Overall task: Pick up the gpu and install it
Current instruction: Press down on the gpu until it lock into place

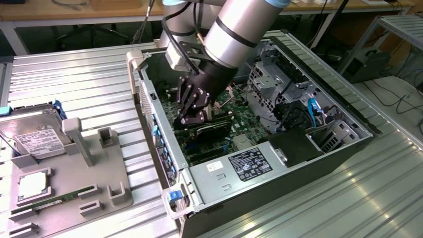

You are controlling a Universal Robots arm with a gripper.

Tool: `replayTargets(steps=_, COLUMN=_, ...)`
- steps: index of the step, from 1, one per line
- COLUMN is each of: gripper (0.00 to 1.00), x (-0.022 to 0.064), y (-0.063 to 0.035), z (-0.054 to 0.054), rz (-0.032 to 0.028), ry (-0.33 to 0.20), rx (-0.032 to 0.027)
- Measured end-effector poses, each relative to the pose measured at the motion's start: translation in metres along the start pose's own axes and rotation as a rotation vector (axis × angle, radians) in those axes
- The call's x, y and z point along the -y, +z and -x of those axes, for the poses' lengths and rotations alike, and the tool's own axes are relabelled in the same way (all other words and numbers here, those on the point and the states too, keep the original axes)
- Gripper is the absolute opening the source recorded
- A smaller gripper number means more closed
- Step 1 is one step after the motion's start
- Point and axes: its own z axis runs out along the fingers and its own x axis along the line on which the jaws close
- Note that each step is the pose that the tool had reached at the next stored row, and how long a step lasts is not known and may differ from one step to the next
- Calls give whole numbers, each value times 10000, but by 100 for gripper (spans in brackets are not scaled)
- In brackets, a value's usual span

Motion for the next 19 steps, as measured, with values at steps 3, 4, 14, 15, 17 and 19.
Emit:
replayTargets(steps=3, gripper=11, x=0, y=1, z=23, rz=-512, ry=-86, rx=-35)
replayTargets(steps=4, gripper=11, x=1, y=2, z=25, rz=-611, ry=-95, rx=-37)
replayTargets(steps=14, gripper=11, x=-49, y=69, z=31, rz=-1424, ry=-142, rx=-61)
replayTargets(steps=15, gripper=11, x=-49, y=70, z=32, rz=-1569, ry=-148, rx=-68)
replayTargets(steps=17, gripper=11, x=-51, y=73, z=34, rz=-1875, ry=-164, rx=-77)
replayTargets(steps=19, gripper=11, x=-56, y=76, z=35, rz=-2108, ry=-175, rx=-85)
